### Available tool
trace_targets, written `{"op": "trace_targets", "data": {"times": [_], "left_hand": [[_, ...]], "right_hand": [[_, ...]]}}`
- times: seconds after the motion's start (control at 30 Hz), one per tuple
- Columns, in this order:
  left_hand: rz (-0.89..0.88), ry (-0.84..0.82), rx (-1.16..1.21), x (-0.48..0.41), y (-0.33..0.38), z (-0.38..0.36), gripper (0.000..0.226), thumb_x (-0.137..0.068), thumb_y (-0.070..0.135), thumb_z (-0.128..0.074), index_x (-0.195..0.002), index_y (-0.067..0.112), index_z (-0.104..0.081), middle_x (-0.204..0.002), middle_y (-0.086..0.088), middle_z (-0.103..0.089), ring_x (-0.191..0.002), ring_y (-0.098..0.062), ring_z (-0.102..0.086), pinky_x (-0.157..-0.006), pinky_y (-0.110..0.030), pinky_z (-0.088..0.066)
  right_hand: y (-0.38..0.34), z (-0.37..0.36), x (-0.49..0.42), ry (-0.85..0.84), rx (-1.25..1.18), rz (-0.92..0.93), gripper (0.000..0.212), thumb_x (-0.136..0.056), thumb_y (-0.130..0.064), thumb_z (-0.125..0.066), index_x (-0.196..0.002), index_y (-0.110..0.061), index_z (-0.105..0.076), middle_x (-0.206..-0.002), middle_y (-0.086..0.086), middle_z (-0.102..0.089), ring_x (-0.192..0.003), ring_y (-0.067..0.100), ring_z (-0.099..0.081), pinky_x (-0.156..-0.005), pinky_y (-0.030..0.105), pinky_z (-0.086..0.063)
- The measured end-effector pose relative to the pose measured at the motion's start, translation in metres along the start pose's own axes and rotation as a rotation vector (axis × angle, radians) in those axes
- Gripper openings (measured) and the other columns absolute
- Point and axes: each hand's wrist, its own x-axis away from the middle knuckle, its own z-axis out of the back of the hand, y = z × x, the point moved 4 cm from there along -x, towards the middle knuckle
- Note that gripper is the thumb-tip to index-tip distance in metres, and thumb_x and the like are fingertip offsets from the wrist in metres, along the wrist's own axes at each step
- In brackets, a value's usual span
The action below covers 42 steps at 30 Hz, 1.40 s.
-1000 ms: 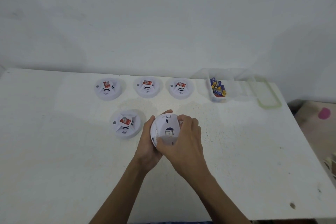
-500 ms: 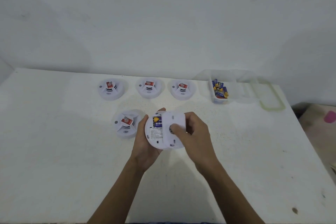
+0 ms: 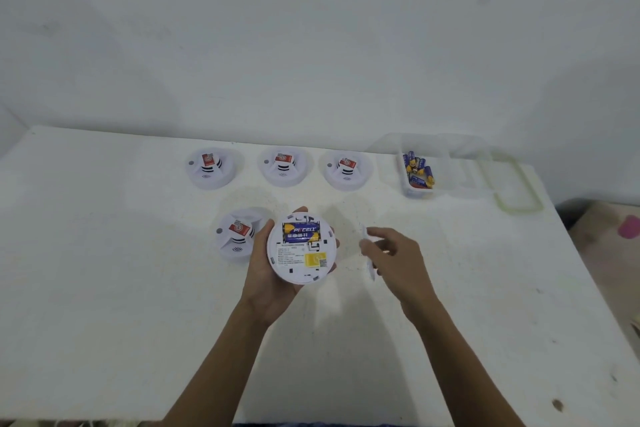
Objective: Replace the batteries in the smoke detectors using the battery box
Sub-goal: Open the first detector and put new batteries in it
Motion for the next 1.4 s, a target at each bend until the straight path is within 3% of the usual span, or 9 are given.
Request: {"op": "trace_targets", "data": {"times": [0.13, 0.23, 0.4, 0.63, 0.73, 0.8, 0.87, 1.0, 1.4], "left_hand": [[0.010, 0.014, 0.021, 0.000, -0.003, 0.001, 0.068, -0.071, 0.046, -0.075, -0.130, 0.018, -0.055, -0.125, -0.021, -0.059, -0.113, -0.041, -0.058, -0.088, -0.053, -0.051], [0.000, 0.043, 0.012, 0.000, -0.004, 0.005, 0.071, -0.067, 0.047, -0.077, -0.129, 0.019, -0.056, -0.125, -0.021, -0.059, -0.113, -0.041, -0.058, -0.087, -0.053, -0.051], [0.003, 0.049, 0.012, 0.000, -0.006, 0.005, 0.065, -0.072, 0.047, -0.070, -0.129, 0.019, -0.056, -0.126, -0.021, -0.059, -0.114, -0.041, -0.058, -0.085, -0.053, -0.052], [0.006, 0.032, 0.016, -0.001, -0.008, 0.008, 0.065, -0.072, 0.048, -0.072, -0.128, 0.018, -0.057, -0.126, -0.020, -0.059, -0.115, -0.041, -0.057, -0.089, -0.053, -0.050], [0.003, 0.022, 0.020, -0.002, -0.010, 0.008, 0.066, -0.069, 0.047, -0.076, -0.126, 0.018, -0.058, -0.122, -0.019, -0.061, -0.111, -0.040, -0.059, -0.088, -0.054, -0.051], [0.000, 0.024, 0.036, -0.003, -0.010, 0.006, 0.068, -0.065, 0.045, -0.080, -0.124, 0.017, -0.060, -0.119, -0.019, -0.063, -0.108, -0.040, -0.061, -0.087, -0.054, -0.051], [-0.011, 0.046, 0.033, -0.003, -0.010, 0.007, 0.071, -0.062, 0.046, -0.082, -0.124, 0.018, -0.060, -0.120, -0.019, -0.062, -0.108, -0.039, -0.061, -0.087, -0.055, -0.051], [-0.046, 0.051, 0.010, -0.001, -0.010, 0.005, 0.066, -0.068, 0.047, -0.075, -0.126, 0.019, -0.060, -0.126, -0.018, -0.060, -0.111, -0.036, -0.060, -0.089, -0.052, -0.051], [-0.119, 0.144, -0.106, 0.000, -0.008, 0.002, 0.053, -0.067, 0.047, -0.067, -0.112, 0.020, -0.070, -0.113, -0.013, -0.068, -0.094, -0.027, -0.068, -0.078, -0.042, -0.057]], "right_hand": [[0.021, -0.020, -0.003, -0.115, 0.265, 0.025, 0.031, -0.089, -0.030, -0.063, -0.118, -0.021, -0.063, -0.101, -0.001, -0.068, -0.079, 0.005, -0.061, -0.076, 0.027, -0.054], [0.029, -0.032, -0.002, -0.157, 0.354, 0.037, 0.028, -0.087, -0.034, -0.065, -0.114, -0.024, -0.062, -0.103, -0.002, -0.069, -0.074, 0.003, -0.058, -0.074, 0.020, -0.049], [0.040, -0.046, 0.002, -0.105, 0.482, 0.081, 0.032, -0.094, -0.032, -0.056, -0.124, -0.020, -0.057, -0.116, 0.000, -0.066, -0.095, 0.011, -0.061, -0.087, 0.018, -0.043], [0.049, -0.043, -0.006, -0.135, 0.485, 0.088, 0.032, -0.096, -0.023, -0.052, -0.126, -0.016, -0.060, -0.114, 0.007, -0.061, -0.088, 0.007, -0.049, -0.083, 0.014, -0.036], [0.039, -0.030, -0.008, -0.110, 0.335, 0.083, 0.026, -0.095, -0.020, -0.053, -0.118, -0.017, -0.065, -0.110, 0.002, -0.068, -0.090, 0.010, -0.061, -0.092, 0.025, -0.049], [0.026, -0.018, -0.007, -0.027, 0.238, 0.105, 0.020, -0.094, -0.017, -0.055, -0.109, -0.017, -0.067, -0.103, 0.001, -0.071, -0.089, 0.016, -0.066, -0.087, 0.033, -0.055], [0.009, -0.009, -0.004, 0.048, 0.163, 0.173, 0.015, -0.092, -0.012, -0.056, -0.100, -0.013, -0.068, -0.093, 0.000, -0.070, -0.083, 0.015, -0.066, -0.080, 0.029, -0.054], [-0.030, -0.011, 0.016, 0.060, 0.114, 0.339, 0.008, -0.089, -0.008, -0.061, -0.088, -0.013, -0.067, -0.081, -0.009, -0.065, -0.076, 0.001, -0.061, -0.068, 0.003, -0.044], [-0.041, -0.040, 0.031, -0.039, 0.195, 0.265, 0.013, -0.090, -0.022, -0.063, -0.101, -0.016, -0.065, -0.105, -0.003, -0.065, -0.078, 0.002, -0.058, -0.071, 0.002, -0.045]]}}
